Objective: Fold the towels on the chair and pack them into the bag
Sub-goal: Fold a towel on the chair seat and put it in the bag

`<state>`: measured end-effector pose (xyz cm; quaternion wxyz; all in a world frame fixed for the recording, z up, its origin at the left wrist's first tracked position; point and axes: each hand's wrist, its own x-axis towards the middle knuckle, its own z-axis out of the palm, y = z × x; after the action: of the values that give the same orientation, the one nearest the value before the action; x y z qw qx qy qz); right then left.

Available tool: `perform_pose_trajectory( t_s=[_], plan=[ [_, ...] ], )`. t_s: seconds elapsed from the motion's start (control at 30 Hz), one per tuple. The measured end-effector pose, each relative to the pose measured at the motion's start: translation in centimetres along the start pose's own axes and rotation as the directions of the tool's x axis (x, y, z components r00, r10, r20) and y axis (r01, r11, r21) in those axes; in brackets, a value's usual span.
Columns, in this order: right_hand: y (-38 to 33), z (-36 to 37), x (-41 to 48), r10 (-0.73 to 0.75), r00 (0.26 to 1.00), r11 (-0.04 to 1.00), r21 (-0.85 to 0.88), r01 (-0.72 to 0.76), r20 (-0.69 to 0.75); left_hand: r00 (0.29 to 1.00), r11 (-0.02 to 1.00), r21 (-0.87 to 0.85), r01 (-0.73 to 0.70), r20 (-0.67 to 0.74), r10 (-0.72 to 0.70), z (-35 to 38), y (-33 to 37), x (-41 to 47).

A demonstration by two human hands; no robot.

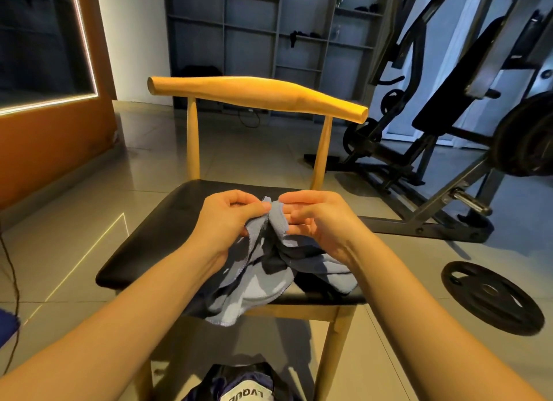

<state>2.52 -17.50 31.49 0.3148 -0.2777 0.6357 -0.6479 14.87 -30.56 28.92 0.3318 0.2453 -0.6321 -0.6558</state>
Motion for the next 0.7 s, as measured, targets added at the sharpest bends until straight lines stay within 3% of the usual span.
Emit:
perform_pose_trajectory(
  t_s=[0.17, 0.27, 0.37, 0.5, 0.7],
  plan=[
    [-0.2, 0.2, -0.5, -0.149, 0.988, 0.945, -0.288, 0.155, 0.043, 0.994, 0.989, -0.107, 0.105, 0.051, -0.1, -0.1, 0.6, -0.3],
    [-0.4, 0.7, -0.6, -0.12, 0.992, 0.941, -0.322, 0.101, -0.04, 0.987, 0.975, -0.168, 0.146, 0.086, -0.133, -0.1, 0.9, -0.5],
    [-0.5, 1.2, -0.6, 0.002, 0.989, 0.991, -0.135, -0.022, -0.146, 0.988, 0.988, -0.1, 0.116, 0.112, -0.105, -0.2, 0.9, -0.7],
    [-0.8, 1.3, -0.2, 0.087, 0.975, 0.977, 0.206, -0.044, -0.205, 0.996, 0.996, 0.033, -0.078, 0.054, 0.076, 0.0, 0.5, -1.4],
    [-0.5, 2.0, -0.4, 0.129, 0.982, 0.963, 0.255, -0.091, -0.137, 0.957, 0.948, 0.134, -0.288, -0.001, 0.29, 0.0, -0.1, -1.6]
  ],
)
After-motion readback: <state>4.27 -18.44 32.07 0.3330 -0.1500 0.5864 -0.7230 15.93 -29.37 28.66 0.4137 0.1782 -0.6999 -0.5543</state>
